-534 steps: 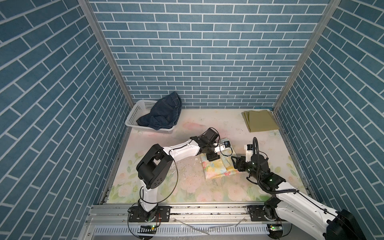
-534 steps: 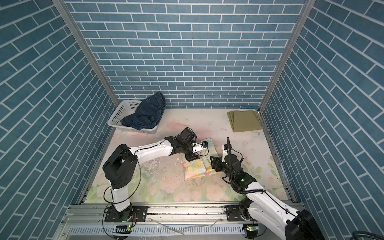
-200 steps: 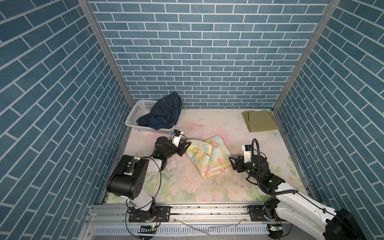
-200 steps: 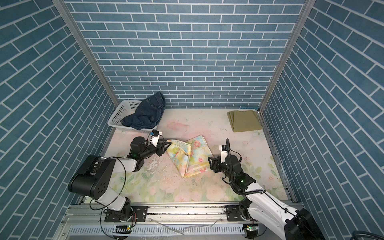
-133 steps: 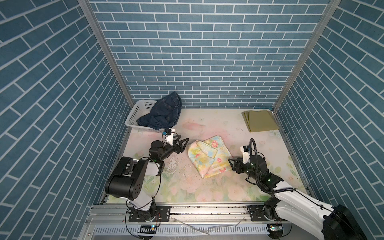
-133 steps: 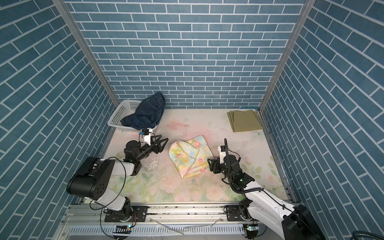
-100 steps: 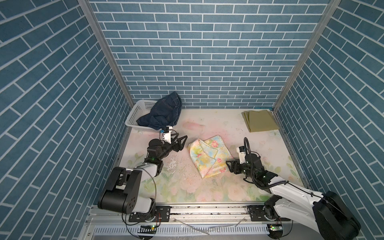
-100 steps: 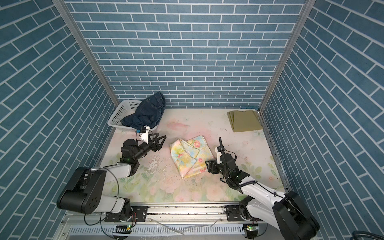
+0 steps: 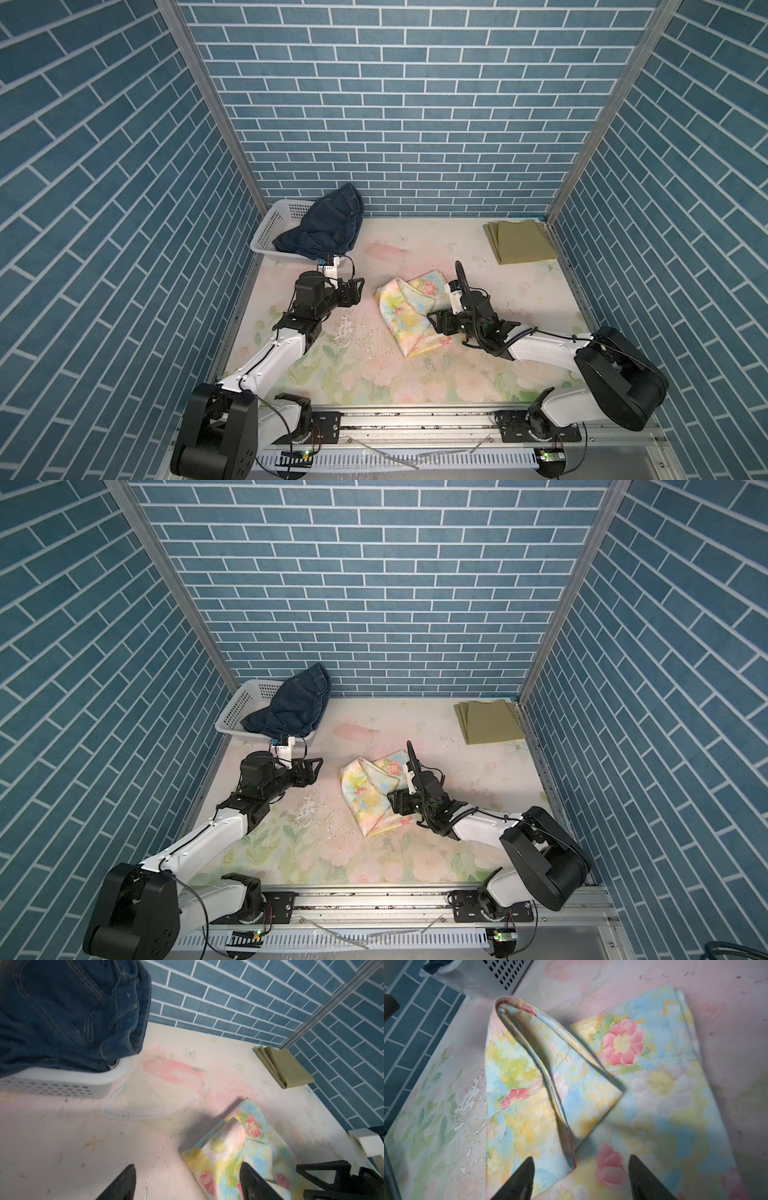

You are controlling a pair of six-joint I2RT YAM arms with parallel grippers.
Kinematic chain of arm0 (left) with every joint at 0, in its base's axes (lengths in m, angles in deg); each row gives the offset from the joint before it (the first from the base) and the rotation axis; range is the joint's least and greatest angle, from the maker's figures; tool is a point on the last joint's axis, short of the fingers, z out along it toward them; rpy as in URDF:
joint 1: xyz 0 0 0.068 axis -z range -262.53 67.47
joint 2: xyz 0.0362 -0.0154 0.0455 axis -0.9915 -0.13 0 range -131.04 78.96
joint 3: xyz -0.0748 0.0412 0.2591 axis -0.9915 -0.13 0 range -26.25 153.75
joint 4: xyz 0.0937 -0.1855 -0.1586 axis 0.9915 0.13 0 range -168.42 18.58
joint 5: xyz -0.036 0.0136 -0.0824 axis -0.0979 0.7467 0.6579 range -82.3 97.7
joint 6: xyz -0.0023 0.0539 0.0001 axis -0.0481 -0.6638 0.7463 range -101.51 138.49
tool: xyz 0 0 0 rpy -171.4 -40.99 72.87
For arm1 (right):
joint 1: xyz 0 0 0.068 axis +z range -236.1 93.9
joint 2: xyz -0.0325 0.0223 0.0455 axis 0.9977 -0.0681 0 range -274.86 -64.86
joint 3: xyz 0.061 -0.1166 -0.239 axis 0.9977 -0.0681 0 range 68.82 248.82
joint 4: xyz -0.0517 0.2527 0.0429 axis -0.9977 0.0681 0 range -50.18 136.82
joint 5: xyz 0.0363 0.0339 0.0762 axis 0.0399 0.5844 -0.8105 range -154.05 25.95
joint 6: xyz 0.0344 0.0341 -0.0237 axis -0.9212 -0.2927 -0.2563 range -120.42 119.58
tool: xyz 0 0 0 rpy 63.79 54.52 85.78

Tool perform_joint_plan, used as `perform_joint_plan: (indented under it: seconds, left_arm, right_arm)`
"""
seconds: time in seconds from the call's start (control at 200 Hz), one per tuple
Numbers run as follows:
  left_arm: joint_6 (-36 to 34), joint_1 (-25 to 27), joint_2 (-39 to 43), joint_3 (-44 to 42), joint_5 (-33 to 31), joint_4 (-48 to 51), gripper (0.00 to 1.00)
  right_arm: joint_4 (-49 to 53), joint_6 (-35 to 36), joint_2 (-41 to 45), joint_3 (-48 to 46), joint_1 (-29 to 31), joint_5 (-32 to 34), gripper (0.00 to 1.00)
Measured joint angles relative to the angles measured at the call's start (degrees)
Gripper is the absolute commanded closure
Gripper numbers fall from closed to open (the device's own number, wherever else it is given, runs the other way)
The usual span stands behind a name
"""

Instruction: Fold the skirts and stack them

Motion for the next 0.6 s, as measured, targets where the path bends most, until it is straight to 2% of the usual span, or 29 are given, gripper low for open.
perform_joint_plan:
  seconds: [0.075,0.18,0.31,0.36,0.6]
  left_arm:
    - [0.0,0.2,-0.2,0.0,-0.4,1.4,0.22]
    - [-0.3,0.7,-0.6,0.0,-0.6,2.5,0.23]
    - [-0.5,1.0,-1.4,0.0,-0.8,2.9,0.23]
    - [-0.7,1.2,-1.8,0.0,-0.8,2.9,0.23]
    - [-1.8,3.2,-4.6,1.7,-1.2,4.4,0.24]
  right_arm:
    - [-0.4,-0.7,-2.5,0.6,1.6,0.0,0.37]
    - [-0.5,-1.7,-5.1,1.7,4.0,-0.1,0.57]
    - [-0.9,-2.9,-6.7,3.5,5.7,0.2,0.91]
    - [-0.9,-2.8,-6.6,4.0,6.0,0.5,0.99]
    - [0.8,-2.4,-4.4,5.1,5.9,4.4,1.00]
